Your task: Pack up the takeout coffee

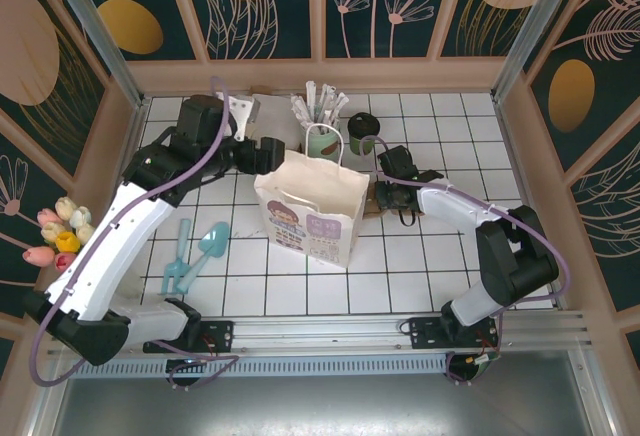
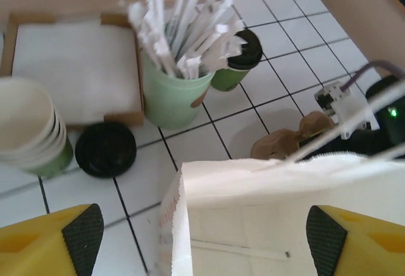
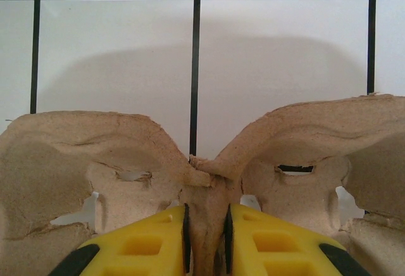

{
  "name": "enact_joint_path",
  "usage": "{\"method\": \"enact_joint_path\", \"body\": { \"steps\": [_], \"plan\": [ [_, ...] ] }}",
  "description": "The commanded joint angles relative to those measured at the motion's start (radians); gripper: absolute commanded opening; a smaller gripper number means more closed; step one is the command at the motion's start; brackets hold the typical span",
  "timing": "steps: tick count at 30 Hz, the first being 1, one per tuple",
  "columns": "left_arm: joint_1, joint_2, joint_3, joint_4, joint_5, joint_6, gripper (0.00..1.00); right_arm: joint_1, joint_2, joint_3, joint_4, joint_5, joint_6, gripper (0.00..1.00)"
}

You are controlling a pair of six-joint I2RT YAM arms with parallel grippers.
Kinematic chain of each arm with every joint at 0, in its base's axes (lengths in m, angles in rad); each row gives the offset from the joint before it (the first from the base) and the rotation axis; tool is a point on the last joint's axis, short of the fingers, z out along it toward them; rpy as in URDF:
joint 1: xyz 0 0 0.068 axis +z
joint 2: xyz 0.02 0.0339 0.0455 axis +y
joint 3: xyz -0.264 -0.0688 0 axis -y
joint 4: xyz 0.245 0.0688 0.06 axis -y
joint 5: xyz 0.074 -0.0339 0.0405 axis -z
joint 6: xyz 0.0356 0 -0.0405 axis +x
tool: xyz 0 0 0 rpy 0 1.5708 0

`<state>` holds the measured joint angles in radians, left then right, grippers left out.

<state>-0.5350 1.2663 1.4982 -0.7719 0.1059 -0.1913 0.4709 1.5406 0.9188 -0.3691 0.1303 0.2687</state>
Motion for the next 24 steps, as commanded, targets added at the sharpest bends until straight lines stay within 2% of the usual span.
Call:
{"method": "enact_joint_path", "body": {
  "steps": [1,4,8,12,15,20,24],
  "plan": [
    [-0.002,0.041,0.002,0.064,0.101,0.419,0.88,-0.001,-0.033,-0.006,0.029,-0.015,0.013,0.22],
    [0.000,0.070,-0.004,0.084,0.123,0.612,0.87,0.001,-0.037,0.000,0.030,-0.009,0.015,0.22],
    [0.000,0.117,0.010,0.104,0.160,0.757,0.85,0.002,-0.041,0.002,0.032,-0.008,0.020,0.22],
    [0.000,0.221,0.108,-0.078,0.293,0.875,0.83,0.006,-0.041,0.006,0.026,-0.006,0.024,0.23],
    [0.000,0.268,0.147,-0.173,0.375,0.939,0.82,0.005,-0.042,0.011,0.014,0.004,0.027,0.23],
    [0.000,0.322,0.150,-0.147,0.328,0.981,0.78,0.006,-0.043,0.014,0.002,0.000,0.034,0.23],
    [0.001,0.339,0.162,-0.106,0.360,1.001,0.71,0.012,-0.043,0.018,-0.008,0.007,0.038,0.23]
  ]
}}
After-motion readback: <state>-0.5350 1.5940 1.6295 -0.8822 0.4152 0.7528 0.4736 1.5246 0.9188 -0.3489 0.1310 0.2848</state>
